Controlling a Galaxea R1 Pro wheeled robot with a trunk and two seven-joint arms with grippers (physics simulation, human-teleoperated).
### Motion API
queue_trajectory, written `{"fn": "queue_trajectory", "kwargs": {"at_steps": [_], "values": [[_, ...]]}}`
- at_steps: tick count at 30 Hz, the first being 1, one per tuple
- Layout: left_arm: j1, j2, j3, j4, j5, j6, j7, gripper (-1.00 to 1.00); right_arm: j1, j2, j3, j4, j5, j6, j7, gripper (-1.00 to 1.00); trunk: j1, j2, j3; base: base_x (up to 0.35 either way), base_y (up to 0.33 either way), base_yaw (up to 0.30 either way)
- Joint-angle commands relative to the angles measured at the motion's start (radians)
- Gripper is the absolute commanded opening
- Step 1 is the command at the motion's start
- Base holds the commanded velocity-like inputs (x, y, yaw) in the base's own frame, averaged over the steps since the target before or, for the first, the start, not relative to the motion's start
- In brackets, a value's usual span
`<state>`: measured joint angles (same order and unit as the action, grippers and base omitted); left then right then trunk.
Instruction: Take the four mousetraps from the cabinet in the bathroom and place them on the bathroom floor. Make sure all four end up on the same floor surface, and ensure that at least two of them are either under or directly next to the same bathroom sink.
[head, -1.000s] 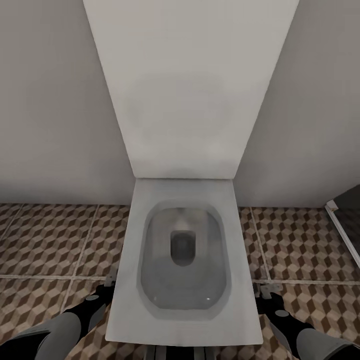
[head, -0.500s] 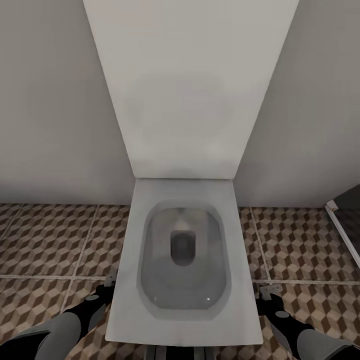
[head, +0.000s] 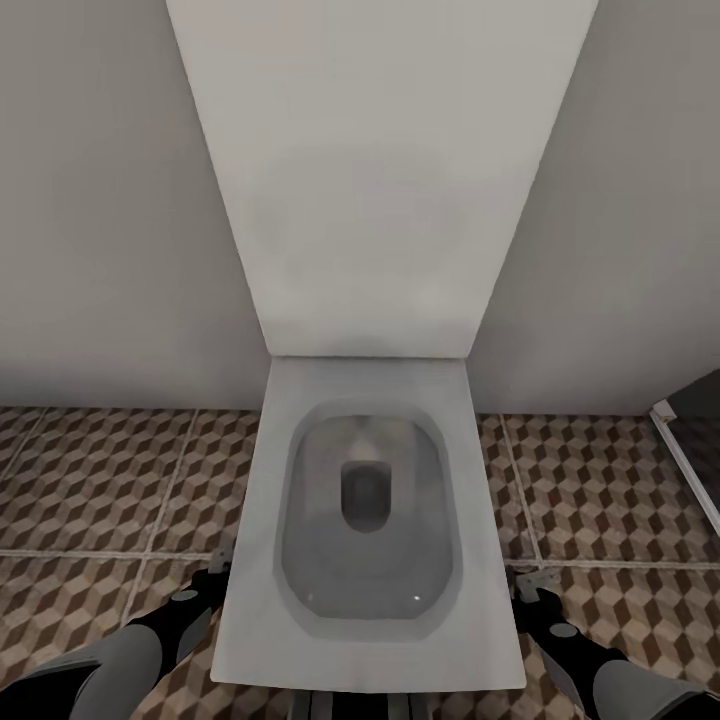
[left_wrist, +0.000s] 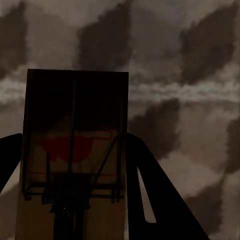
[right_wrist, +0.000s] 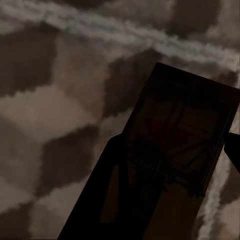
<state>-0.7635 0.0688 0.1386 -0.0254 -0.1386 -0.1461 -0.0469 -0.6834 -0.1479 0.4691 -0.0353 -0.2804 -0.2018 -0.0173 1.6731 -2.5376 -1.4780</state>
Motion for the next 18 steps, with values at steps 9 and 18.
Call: {"fn": "queue_trajectory", "kwargs": {"at_steps": [9,18], "values": [[0.000,0.000,0.010,0.001,-0.013,-0.003,-0.002,-1.00,0.001,0.008,0.008,0.000,-0.008,-0.007,0.018,-1.00,0.000,0.000,-0.001,0.000,0.000,0.000],[0.000,0.000,0.009,0.001,-0.013,-0.003,-0.002,-1.00,0.001,0.008,0.008,0.000,-0.008,-0.007,0.019,-1.00,0.000,0.000,-0.001,0.000,0.000,0.000]]}}
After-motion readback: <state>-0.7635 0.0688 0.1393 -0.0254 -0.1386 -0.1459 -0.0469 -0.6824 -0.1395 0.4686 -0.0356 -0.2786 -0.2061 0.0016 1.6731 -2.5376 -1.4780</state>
